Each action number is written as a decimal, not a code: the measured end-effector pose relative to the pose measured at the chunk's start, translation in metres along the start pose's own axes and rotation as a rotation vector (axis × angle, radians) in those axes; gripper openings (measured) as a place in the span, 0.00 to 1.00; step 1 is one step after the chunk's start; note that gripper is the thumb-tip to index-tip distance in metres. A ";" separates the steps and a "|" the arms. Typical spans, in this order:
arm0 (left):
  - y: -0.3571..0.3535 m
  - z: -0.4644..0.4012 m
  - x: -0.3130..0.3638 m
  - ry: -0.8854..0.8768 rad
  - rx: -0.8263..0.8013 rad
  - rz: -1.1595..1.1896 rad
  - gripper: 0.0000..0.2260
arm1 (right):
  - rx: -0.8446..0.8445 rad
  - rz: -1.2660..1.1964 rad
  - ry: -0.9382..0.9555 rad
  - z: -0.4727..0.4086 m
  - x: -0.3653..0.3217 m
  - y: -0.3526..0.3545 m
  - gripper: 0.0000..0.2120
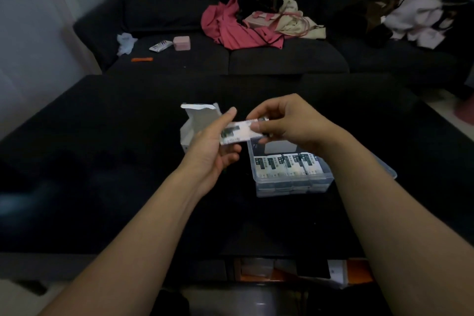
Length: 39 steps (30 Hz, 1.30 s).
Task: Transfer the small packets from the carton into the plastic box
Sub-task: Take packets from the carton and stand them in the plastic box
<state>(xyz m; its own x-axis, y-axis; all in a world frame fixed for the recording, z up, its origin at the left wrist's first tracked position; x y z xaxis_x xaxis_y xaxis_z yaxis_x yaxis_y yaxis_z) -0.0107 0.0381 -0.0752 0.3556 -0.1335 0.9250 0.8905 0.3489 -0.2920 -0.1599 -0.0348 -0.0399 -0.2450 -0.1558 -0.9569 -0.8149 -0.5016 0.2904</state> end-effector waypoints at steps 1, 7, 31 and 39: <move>-0.002 0.002 0.001 -0.032 -0.005 0.030 0.08 | 0.030 -0.125 -0.029 0.001 0.000 -0.003 0.10; -0.017 0.006 -0.010 -0.143 -0.037 0.025 0.14 | -0.118 -0.204 -0.098 0.003 0.002 -0.026 0.08; -0.025 0.004 -0.017 -0.034 -0.170 -0.304 0.28 | -0.039 0.426 0.254 0.006 -0.015 0.005 0.14; -0.039 -0.001 -0.024 -0.082 -0.199 -0.454 0.31 | -0.034 0.433 0.189 0.009 -0.013 0.026 0.10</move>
<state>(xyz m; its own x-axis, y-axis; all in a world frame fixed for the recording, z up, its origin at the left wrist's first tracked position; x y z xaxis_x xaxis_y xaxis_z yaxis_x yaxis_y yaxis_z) -0.0538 0.0268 -0.0859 -0.0968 -0.1552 0.9831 0.9899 0.0880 0.1113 -0.1824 -0.0386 -0.0200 -0.4560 -0.5074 -0.7312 -0.6406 -0.3831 0.6654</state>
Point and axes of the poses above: each hand's wrist, its own z-axis away from the middle knuckle, its own y-axis out of the back of the hand, x = y × z, the point moved 3 cm from there along -z, towards the middle knuckle, and after that the axes turned 3 degrees about x, right-handed, at the moved point
